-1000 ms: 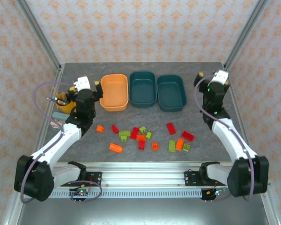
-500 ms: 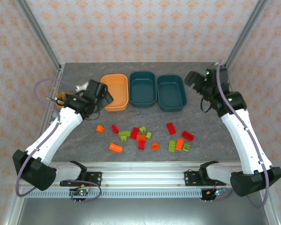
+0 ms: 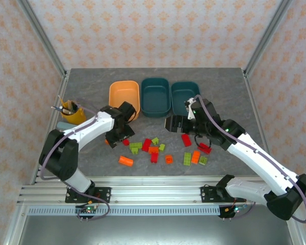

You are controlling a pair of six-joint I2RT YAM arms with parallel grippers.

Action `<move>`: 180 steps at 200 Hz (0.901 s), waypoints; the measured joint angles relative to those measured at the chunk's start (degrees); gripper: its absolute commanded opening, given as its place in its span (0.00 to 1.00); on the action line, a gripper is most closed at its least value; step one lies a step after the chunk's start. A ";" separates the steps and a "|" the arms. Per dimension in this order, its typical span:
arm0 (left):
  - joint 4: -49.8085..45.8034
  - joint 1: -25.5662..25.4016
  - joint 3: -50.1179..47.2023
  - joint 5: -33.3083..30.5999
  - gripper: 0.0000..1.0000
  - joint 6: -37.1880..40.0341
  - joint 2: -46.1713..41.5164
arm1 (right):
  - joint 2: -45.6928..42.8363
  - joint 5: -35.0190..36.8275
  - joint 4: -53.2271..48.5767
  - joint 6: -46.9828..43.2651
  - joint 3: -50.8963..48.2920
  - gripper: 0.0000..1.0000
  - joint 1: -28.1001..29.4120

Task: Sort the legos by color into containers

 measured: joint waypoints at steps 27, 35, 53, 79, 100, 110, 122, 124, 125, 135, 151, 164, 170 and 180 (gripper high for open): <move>2.19 0.00 0.74 1.16 0.65 -0.61 4.70 | 0.09 -0.20 1.16 0.26 -0.76 0.92 0.04; 2.95 0.00 1.05 1.51 0.63 -0.66 6.16 | 0.09 -0.20 1.36 0.35 -0.92 0.92 0.04; 3.82 0.00 1.22 1.70 0.60 -0.98 8.28 | 0.09 -0.20 1.51 0.35 -1.09 0.92 0.04; 5.03 0.00 1.18 1.79 0.48 -1.18 9.01 | 0.09 -0.17 1.51 0.39 -1.25 0.92 0.04; 6.43 0.00 1.16 1.95 0.36 -1.18 9.14 | 0.09 -0.17 1.84 0.81 -1.90 0.92 0.15; 6.86 0.00 1.16 1.95 0.32 -0.90 9.33 | 0.09 -0.17 1.92 1.01 -2.14 0.92 0.15; 7.21 0.00 1.16 1.92 0.31 -0.92 9.62 | 0.09 -0.17 1.92 1.25 -2.25 0.92 0.15; 7.21 0.00 1.16 1.92 0.31 -0.92 9.62 | 0.09 -0.17 1.95 1.31 -2.27 0.92 0.15; 7.21 0.00 1.16 1.92 0.30 -0.94 9.62 | 0.09 -0.17 1.95 1.36 -2.29 0.92 0.15; 7.28 0.00 1.16 1.90 0.28 -0.90 9.62 | 0.09 -0.17 1.95 1.46 -2.34 0.92 0.15; 7.26 0.00 1.20 1.75 0.23 -0.66 9.62 | 0.11 -0.17 1.95 1.49 -2.38 0.92 0.15; 7.19 0.00 1.27 1.55 0.22 -0.48 9.62 | 0.15 -0.13 1.97 1.62 -2.38 0.92 0.15; 6.93 0.00 1.46 1.44 0.22 -0.46 9.62 | 0.22 -0.11 1.95 1.64 -2.38 0.92 0.15; 6.32 -0.11 1.97 0.79 0.22 -0.17 9.62 | 0.33 0.09 1.95 1.64 -2.38 0.92 0.15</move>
